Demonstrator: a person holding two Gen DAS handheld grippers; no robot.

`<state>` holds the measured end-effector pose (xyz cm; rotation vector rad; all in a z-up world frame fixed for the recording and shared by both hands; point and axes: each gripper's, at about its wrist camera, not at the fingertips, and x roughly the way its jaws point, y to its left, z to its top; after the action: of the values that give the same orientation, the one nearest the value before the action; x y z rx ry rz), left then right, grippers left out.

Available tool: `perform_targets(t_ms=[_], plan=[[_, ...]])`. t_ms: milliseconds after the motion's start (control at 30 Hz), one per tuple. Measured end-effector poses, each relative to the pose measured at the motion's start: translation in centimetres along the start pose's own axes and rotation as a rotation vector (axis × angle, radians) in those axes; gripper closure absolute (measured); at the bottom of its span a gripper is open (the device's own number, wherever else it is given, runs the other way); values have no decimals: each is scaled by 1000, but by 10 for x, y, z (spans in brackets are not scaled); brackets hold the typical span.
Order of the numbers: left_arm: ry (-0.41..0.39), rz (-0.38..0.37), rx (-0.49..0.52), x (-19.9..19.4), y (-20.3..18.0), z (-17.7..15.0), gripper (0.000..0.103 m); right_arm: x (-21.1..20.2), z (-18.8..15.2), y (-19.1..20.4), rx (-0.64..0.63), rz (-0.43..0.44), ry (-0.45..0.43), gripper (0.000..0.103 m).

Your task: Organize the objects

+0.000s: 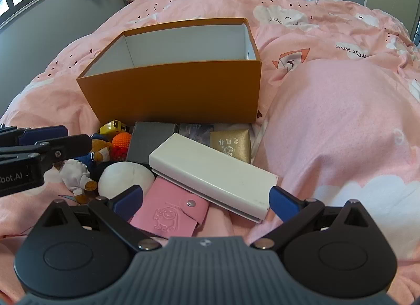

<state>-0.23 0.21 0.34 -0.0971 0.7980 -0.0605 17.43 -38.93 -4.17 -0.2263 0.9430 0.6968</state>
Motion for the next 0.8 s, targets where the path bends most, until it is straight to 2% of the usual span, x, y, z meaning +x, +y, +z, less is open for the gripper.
perform_targets(t_ms=[800], plan=[[2,-6,9,2,-2,-2,41,1,-3,-1,1,-1,5,1]])
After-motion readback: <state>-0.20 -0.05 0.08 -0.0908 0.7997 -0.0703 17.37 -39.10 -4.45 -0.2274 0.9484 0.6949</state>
